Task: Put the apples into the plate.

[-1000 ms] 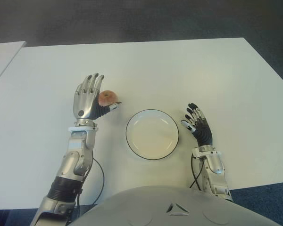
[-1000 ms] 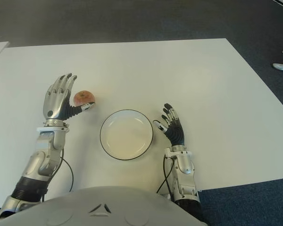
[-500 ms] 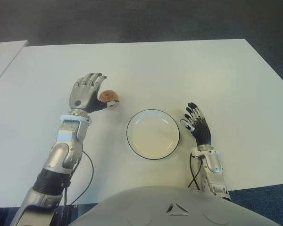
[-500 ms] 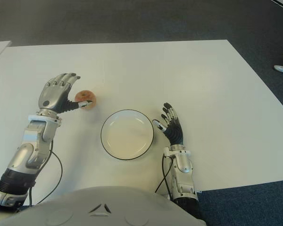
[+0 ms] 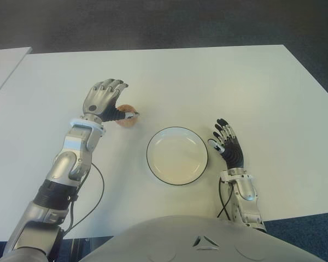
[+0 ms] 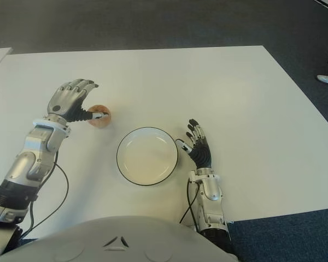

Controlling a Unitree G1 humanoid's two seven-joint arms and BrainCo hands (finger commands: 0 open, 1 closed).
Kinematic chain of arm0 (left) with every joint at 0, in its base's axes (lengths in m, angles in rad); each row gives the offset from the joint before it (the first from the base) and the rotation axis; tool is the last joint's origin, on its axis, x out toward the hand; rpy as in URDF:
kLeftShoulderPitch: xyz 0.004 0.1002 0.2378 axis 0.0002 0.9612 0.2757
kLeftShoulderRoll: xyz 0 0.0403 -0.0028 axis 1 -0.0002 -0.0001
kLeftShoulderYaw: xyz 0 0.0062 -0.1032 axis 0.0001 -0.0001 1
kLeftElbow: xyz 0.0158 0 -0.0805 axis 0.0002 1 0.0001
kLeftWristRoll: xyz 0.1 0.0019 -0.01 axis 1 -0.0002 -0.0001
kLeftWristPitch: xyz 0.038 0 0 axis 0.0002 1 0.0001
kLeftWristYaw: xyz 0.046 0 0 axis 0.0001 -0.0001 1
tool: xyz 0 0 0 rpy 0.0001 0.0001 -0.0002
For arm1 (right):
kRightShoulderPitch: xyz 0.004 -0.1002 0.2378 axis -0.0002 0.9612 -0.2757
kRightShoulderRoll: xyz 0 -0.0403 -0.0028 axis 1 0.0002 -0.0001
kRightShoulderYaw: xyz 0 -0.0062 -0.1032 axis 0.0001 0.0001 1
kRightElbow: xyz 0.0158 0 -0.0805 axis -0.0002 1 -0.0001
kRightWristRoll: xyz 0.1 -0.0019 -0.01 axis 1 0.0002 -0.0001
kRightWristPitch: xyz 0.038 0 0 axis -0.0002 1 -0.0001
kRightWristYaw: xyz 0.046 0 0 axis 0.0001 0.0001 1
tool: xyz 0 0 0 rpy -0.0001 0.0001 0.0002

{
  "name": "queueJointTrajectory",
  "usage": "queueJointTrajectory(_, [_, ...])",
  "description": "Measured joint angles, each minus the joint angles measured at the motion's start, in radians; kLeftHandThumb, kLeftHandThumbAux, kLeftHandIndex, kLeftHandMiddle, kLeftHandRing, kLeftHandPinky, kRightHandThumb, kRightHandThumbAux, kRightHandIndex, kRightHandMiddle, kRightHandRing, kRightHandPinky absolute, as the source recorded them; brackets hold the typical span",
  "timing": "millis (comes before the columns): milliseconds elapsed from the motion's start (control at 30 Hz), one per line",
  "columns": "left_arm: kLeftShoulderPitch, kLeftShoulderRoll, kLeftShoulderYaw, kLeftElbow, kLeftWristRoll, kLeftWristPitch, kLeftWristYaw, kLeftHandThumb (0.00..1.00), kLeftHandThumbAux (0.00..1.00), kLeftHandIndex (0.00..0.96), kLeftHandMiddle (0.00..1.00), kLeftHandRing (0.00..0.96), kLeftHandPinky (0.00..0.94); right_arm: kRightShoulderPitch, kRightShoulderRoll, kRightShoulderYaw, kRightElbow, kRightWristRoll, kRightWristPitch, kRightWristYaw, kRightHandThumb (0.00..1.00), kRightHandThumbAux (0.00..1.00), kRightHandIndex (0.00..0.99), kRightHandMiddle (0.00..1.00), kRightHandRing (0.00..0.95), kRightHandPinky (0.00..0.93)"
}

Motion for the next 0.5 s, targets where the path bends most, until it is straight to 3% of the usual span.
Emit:
queueJointTrajectory(233, [-0.018,0.021,-0.003,0.039,-0.018,-0.021,-0.021,0.333,0.308,0.128,0.133,0.117,0.157,0.004,0.005,0.001,0.0,0.0,-0.006,-0.006,0.274,0.682,0.078,0.053,0.04,0.066])
queueJointTrajectory(500, [-0.026,0.036,-0.006,0.08,-0.022,-0.041,-0.021,0.343,0.286,0.133,0.133,0.118,0.157,0.009,0.005,0.0,-0.001,-0.003,-0.012,-0.015,0.268,0.675,0.082,0.056,0.046,0.09])
